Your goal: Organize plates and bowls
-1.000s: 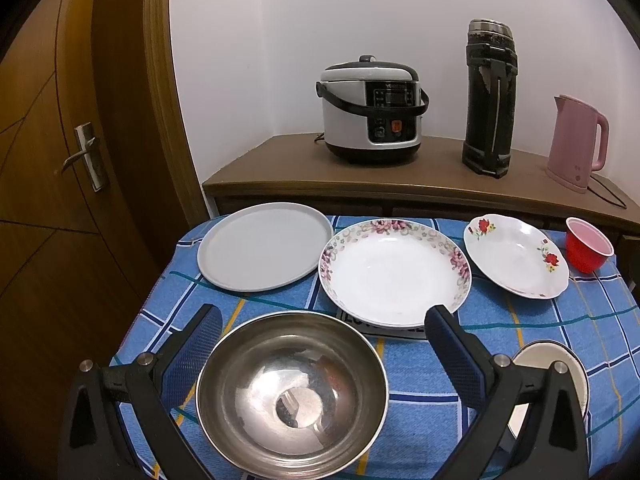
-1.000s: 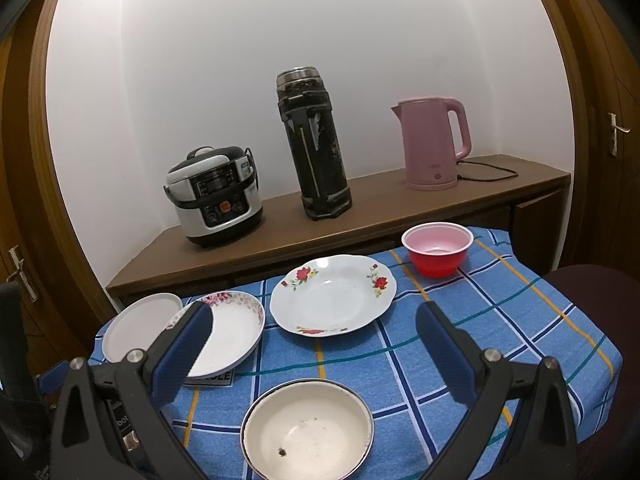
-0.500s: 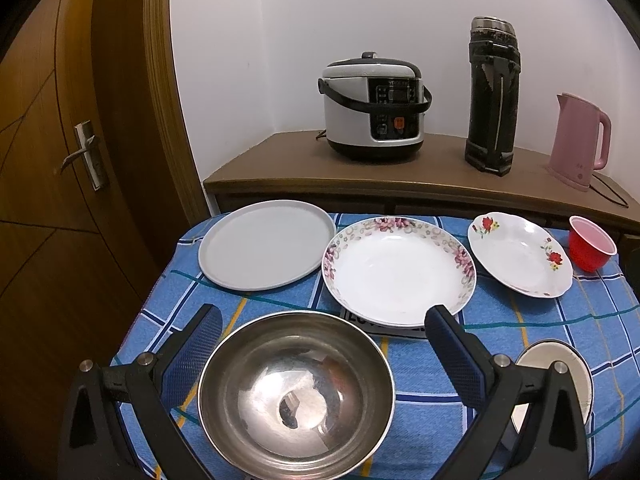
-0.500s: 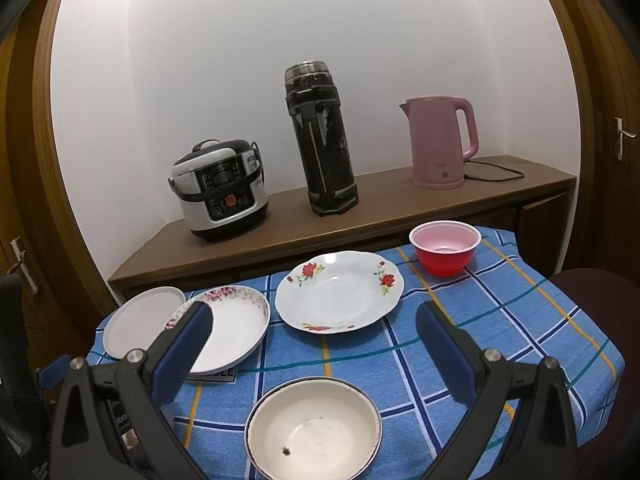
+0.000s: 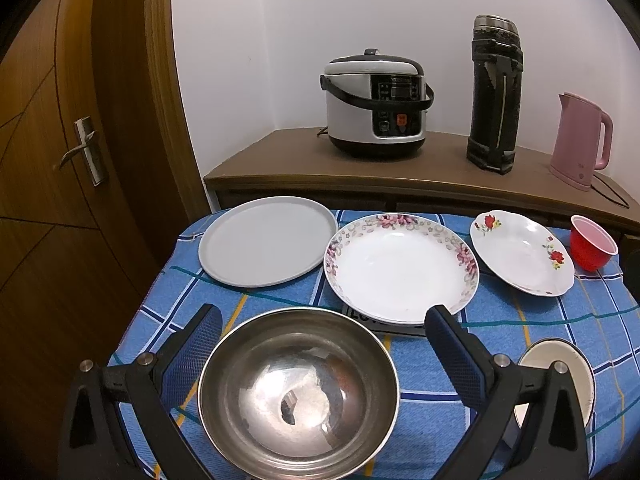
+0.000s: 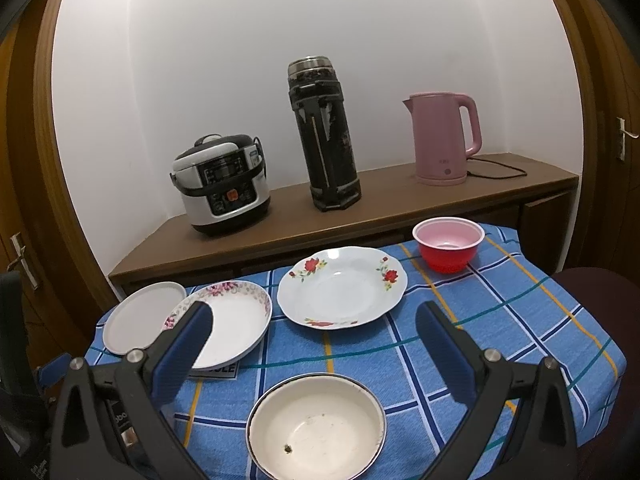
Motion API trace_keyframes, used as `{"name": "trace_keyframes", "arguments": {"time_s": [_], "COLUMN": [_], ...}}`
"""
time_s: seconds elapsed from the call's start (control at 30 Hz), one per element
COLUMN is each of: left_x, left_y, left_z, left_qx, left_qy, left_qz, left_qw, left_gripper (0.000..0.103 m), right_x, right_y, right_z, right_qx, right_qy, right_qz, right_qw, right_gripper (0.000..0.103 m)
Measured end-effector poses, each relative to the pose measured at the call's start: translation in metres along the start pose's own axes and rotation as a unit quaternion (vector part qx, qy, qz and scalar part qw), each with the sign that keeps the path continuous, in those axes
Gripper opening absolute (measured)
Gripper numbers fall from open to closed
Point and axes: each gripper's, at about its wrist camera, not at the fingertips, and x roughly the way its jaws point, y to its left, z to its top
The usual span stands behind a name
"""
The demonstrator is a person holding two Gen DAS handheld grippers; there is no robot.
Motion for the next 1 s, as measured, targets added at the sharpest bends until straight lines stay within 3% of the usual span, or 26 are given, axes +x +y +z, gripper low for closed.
{"name": "trace_keyframes", "arguments": {"time_s": [0.37,0.77,1.0], "left_x": [0.001,0.002,0.005], "left_y": [0.008,0.03,0.048], "left_z": [0.0,0.001,-0.003], "left_qx": [-0.001,-0.005,-0.01], "left_qy": [0.0,0.0,0.006], "left_qz": [0.003,0.026,0.039], "left_qw": [1.0,0.9996,0.9992], "left_gripper": [0.102,0.102,0.102], "right_x": [0.002,0.008,0.015], "right_y": [0.009,0.032,0.046], "right_z": [-0.001,-0.004,-0.008], "right_qx": [-0.007,-0.03,-0.043], "right_qy": [0.0,0.01,0.026], "right_qz": [0.007,0.049,0.076], "right_qw": [1.0,0.998,0.996], "right_gripper": [0.103,0.103,0.095]}}
